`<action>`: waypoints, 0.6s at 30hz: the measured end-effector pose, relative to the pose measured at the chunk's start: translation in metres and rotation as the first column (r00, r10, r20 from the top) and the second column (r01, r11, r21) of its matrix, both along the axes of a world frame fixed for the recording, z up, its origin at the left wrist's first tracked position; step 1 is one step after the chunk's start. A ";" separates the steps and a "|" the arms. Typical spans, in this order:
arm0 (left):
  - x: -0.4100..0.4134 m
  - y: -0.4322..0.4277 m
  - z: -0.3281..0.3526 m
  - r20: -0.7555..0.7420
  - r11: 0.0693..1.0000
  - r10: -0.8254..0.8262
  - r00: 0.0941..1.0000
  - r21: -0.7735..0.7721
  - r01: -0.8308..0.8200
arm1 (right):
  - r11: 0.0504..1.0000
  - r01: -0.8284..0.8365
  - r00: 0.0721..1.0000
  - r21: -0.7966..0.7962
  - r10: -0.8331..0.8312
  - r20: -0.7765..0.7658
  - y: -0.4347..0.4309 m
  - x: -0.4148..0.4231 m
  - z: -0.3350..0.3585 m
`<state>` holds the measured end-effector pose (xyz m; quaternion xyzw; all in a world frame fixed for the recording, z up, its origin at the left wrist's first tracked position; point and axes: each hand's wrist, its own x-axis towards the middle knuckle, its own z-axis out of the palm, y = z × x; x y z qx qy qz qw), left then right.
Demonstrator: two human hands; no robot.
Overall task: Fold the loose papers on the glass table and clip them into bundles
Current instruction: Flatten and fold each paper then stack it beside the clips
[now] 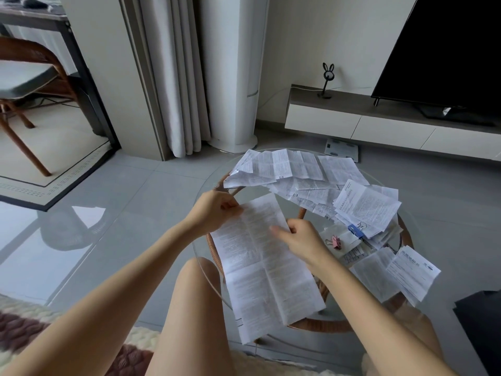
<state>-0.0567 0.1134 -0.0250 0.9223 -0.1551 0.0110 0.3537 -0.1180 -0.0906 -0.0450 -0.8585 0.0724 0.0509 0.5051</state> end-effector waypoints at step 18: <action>-0.010 -0.004 -0.006 -0.236 0.998 0.050 0.970 -0.028 -0.058 | 0.995 -0.063 0.996 -0.078 0.067 0.050 -0.009 0.015 0.000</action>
